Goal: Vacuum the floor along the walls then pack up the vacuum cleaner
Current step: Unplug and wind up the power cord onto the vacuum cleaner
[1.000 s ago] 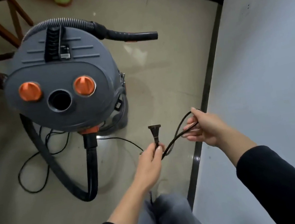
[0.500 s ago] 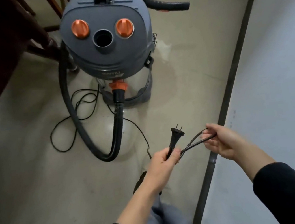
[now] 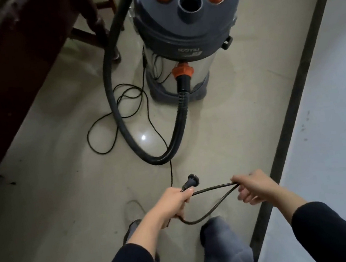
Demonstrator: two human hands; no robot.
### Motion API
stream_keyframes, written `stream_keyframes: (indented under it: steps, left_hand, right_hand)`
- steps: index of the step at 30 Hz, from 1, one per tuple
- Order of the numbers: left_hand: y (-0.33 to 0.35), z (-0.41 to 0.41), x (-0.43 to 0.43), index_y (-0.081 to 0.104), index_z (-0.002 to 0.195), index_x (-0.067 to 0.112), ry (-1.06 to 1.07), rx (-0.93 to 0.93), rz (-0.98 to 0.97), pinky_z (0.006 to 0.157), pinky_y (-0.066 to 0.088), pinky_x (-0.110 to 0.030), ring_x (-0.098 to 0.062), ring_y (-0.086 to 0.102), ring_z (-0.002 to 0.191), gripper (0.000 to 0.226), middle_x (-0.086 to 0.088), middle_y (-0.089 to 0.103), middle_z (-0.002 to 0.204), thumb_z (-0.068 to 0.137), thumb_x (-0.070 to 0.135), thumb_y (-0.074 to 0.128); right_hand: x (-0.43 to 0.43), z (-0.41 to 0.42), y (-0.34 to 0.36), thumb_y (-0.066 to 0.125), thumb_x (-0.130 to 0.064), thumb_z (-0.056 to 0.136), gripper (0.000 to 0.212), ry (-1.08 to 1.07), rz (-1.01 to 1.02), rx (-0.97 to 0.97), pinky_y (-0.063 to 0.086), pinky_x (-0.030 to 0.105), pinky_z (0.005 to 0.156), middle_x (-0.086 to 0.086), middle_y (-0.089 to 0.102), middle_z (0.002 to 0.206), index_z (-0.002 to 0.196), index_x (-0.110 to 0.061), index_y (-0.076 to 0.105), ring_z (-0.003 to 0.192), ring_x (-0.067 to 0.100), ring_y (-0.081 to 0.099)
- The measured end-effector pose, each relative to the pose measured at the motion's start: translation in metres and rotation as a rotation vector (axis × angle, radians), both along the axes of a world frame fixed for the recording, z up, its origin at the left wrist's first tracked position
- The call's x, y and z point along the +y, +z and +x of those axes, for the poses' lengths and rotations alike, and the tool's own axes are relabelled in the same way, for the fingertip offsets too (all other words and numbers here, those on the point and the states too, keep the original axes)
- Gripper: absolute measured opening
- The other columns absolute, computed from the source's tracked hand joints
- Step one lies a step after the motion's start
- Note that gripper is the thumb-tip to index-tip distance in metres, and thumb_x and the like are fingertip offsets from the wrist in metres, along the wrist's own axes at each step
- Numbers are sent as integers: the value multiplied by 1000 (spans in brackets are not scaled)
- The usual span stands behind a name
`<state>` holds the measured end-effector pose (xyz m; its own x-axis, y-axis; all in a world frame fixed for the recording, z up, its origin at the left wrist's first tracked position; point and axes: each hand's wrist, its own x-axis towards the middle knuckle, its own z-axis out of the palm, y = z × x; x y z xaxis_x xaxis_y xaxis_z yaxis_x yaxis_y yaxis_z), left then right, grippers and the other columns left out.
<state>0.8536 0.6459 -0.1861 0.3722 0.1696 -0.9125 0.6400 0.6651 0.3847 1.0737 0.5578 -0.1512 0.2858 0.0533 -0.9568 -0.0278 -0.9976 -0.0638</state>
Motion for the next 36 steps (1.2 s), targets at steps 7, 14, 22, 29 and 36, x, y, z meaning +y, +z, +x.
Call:
stream_keyframes:
  steps: [7, 14, 22, 29, 36]
  left_hand:
    - [-9, -171, 77, 47, 61, 14, 2, 245, 125, 38, 22, -19, -8, 29, 32, 39, 6, 35, 40, 94, 30, 62]
    - [47, -227, 172, 37, 65, 16, 699, -8, -191, 28, 13, -12, -1, 14, 27, 39, 11, 17, 38, 100, 31, 44]
    - [122, -263, 247, 44, 57, 17, 883, -282, -216, 27, 14, -11, -6, 11, 30, 30, 11, 12, 44, 80, 34, 56]
    - [106, -279, 274, 43, 69, 19, 970, -111, 257, 35, 14, -17, -4, 16, 35, 37, 11, 20, 45, 98, 41, 50]
    - [32, -266, 224, 55, 70, 18, 233, 192, 940, 64, 46, -35, -17, 61, 62, 42, 6, 64, 64, 97, 49, 47]
  right_hand:
    - [87, -153, -36, 66, -5, 79, 29, 345, 253, -10, 48, 31, 75, 15, 64, 101, 108, -9, 66, 85, 22, 58]
    - [168, -278, -48, 71, 2, 69, 94, 619, 461, 100, 46, 26, 93, 3, 47, 143, 148, -28, 31, 128, 24, 47]
    - [205, -315, -77, 73, -35, 82, 89, 999, 388, 38, 21, 51, 116, 4, 4, 162, 148, -51, 16, 148, 29, 7]
    - [242, -341, -67, 34, -33, 104, 49, 344, 452, 135, 51, 38, 78, 11, 69, 83, 73, -9, 64, 75, 25, 63]
    - [279, -280, 5, 37, -24, 105, 34, -619, 415, 345, 56, 29, 48, 17, 71, 70, 78, -7, 47, 58, 26, 71]
